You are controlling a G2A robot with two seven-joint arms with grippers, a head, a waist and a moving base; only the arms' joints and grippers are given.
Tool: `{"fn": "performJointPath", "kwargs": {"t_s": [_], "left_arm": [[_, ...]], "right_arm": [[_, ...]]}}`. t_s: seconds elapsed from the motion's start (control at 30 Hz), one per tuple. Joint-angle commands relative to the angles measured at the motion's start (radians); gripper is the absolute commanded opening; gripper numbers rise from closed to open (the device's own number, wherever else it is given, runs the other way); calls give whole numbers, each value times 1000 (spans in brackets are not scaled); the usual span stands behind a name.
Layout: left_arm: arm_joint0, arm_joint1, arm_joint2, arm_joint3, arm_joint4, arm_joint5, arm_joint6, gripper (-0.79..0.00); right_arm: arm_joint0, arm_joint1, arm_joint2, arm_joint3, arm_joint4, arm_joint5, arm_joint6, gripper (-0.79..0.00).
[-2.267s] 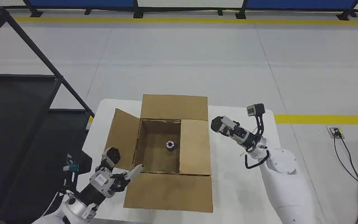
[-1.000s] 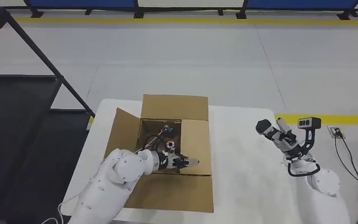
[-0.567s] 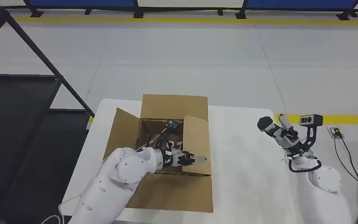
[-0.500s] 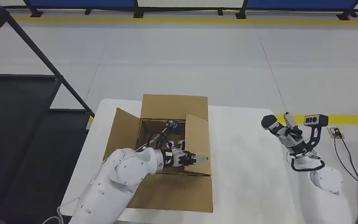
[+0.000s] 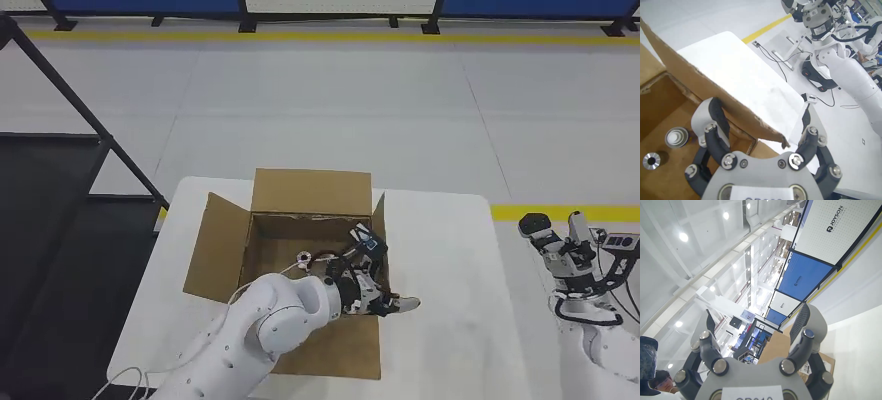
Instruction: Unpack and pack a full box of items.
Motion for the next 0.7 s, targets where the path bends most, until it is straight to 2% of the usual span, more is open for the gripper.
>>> {"fn": "performJointPath", "kwargs": {"t_s": [0.0,0.37,0.53,0.67], "left_arm": [[-24,-14,34,31,-4,-7,9,0],[-149,-107,179,284,-75,-21,0,0],[-189,-147,211,385,-121,-28,-4,0],[-207,-170,223,426,-137,-38,8,0]], "right_arm": [[-17,2,11,-1,6,-4,-7,0],[-57,16,49,-17,20,-21,-23,0],[-61,20,49,-33,7,-22,-49,0],[-64,23,47,-47,6,-21,-54,0]]}}
